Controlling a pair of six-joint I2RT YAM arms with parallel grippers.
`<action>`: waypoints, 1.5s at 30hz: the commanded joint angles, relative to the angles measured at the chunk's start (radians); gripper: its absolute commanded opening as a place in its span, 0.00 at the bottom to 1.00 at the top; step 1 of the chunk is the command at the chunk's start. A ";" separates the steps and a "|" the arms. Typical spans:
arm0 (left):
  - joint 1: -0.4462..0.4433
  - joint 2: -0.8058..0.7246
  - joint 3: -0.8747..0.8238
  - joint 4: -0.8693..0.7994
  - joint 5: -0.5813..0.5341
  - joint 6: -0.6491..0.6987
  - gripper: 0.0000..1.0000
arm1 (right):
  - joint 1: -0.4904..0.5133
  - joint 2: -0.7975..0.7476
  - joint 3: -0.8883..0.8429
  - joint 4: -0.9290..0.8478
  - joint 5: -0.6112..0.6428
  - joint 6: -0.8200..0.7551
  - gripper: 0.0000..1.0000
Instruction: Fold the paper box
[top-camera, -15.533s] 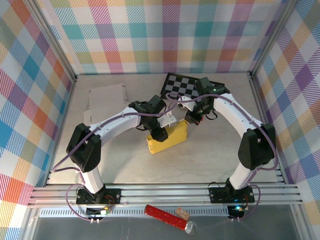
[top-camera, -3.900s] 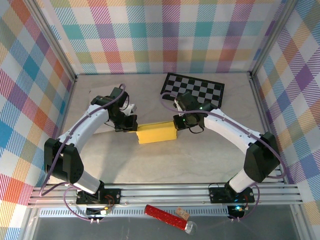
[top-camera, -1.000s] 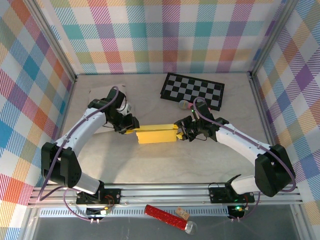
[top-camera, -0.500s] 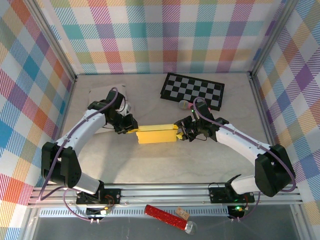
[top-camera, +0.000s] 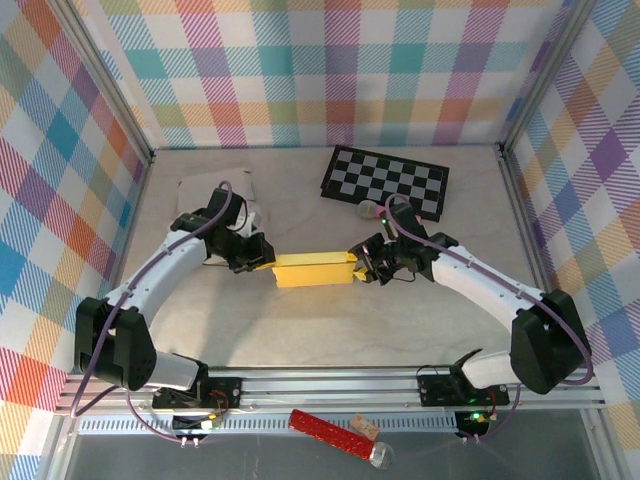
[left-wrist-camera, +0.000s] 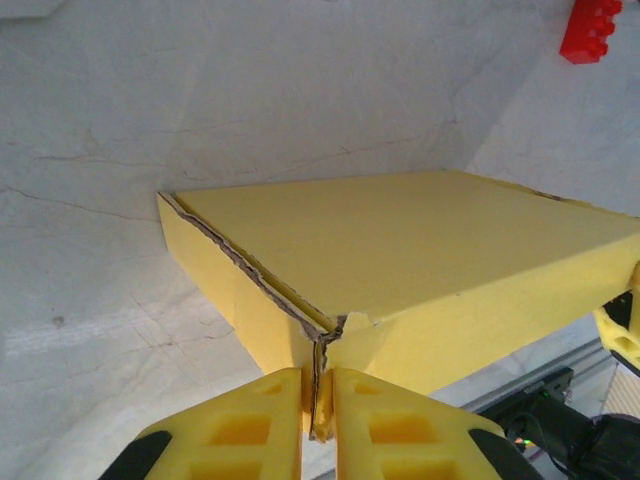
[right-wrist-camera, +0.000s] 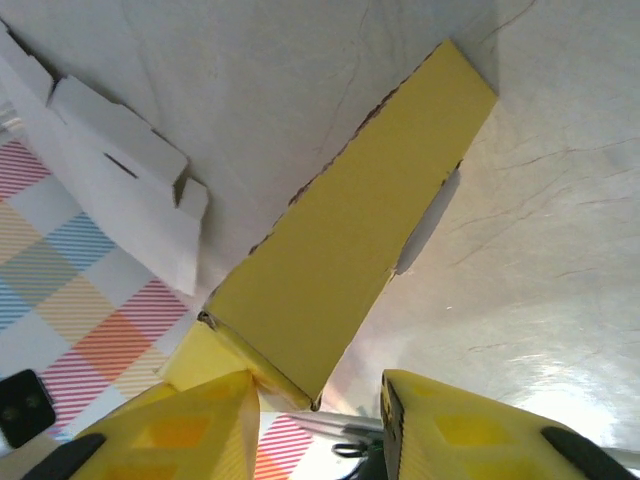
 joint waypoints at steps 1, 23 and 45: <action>-0.012 -0.008 -0.066 -0.008 0.010 -0.025 0.13 | -0.009 0.022 0.019 -0.297 0.106 -0.127 0.37; -0.207 -0.023 -0.138 0.156 0.021 -0.284 0.43 | -0.029 -0.192 -0.140 -0.301 0.133 -0.249 0.48; -0.199 0.284 -0.069 0.268 -0.012 -0.227 0.44 | 0.027 -0.013 -0.262 0.061 0.044 0.075 0.65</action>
